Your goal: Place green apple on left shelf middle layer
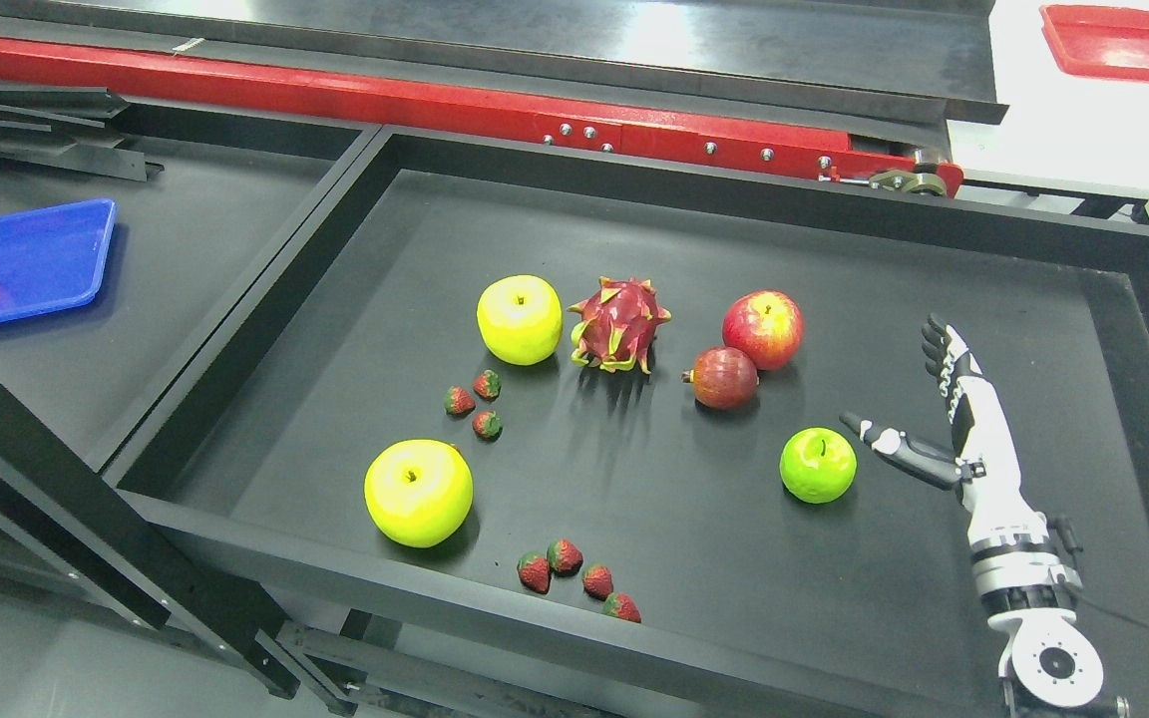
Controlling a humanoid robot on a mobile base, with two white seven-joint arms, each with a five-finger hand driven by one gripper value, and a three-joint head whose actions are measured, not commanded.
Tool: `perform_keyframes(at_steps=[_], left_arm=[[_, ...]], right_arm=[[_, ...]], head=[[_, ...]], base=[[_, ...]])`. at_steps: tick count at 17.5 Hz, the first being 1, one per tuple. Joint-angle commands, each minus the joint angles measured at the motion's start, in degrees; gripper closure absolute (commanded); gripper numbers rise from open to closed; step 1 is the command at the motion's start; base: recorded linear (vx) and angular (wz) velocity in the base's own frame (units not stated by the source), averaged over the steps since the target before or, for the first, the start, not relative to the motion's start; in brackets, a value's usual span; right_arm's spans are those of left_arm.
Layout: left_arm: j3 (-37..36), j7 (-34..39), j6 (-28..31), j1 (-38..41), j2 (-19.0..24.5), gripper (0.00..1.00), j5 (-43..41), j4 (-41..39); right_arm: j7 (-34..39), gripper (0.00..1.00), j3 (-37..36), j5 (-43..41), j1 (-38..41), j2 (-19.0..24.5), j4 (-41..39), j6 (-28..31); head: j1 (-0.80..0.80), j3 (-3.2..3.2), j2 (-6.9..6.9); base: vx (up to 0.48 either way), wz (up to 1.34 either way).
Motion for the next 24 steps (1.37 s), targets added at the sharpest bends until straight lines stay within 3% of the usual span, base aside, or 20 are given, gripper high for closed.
perform_keyframes(at_steps=[1, 6, 8, 12, 18, 24], left_arm=[[0.0, -0.1, 0.1, 0.0, 1.0, 0.0, 0.0, 0.0], [0.0, 0.0, 0.1, 0.0, 1.0, 0.0, 0.0, 0.0], [0.0, 0.0, 0.1, 0.0, 1.0, 0.0, 0.0, 0.0], [0.0, -0.1, 0.1, 0.0, 1.0, 0.0, 0.0, 0.0], [0.0, -0.1, 0.0, 0.0, 1.0, 0.0, 0.0, 0.0], [0.0, 0.0, 0.1, 0.0, 1.0, 0.0, 0.0, 0.0]], right_arm=[[-3.4, 0.0, 1.6, -8.1, 3.6, -0.5, -4.9, -2.1], [-4.5, 0.0, 2.3, -14.1, 4.3, -0.5, -4.8, -1.6], [-5.2, 0.0, 6.4, -14.4, 4.3, -0.5, -4.8, -1.6], [-8.3, 0.0, 7.5, -14.6, 6.6, -0.5, -4.8, -1.6], [-7.9, 0.0, 9.5, -14.7, 8.2, -0.5, -4.9, -1.9], [-3.6, 0.0, 11.2, -14.6, 9.4, -0.5, -4.9, 1.5]], head=[[0.0, 0.0, 0.0], [0.0, 0.0, 0.0], [0.0, 0.0, 0.0], [0.0, 0.0, 0.0], [0.0, 0.0, 0.0], [0.0, 0.0, 0.0]], base=[[0.0, 0.0], [0.0, 0.0], [0.0, 0.0], [0.0, 0.0], [0.0, 0.0], [0.0, 0.0]])
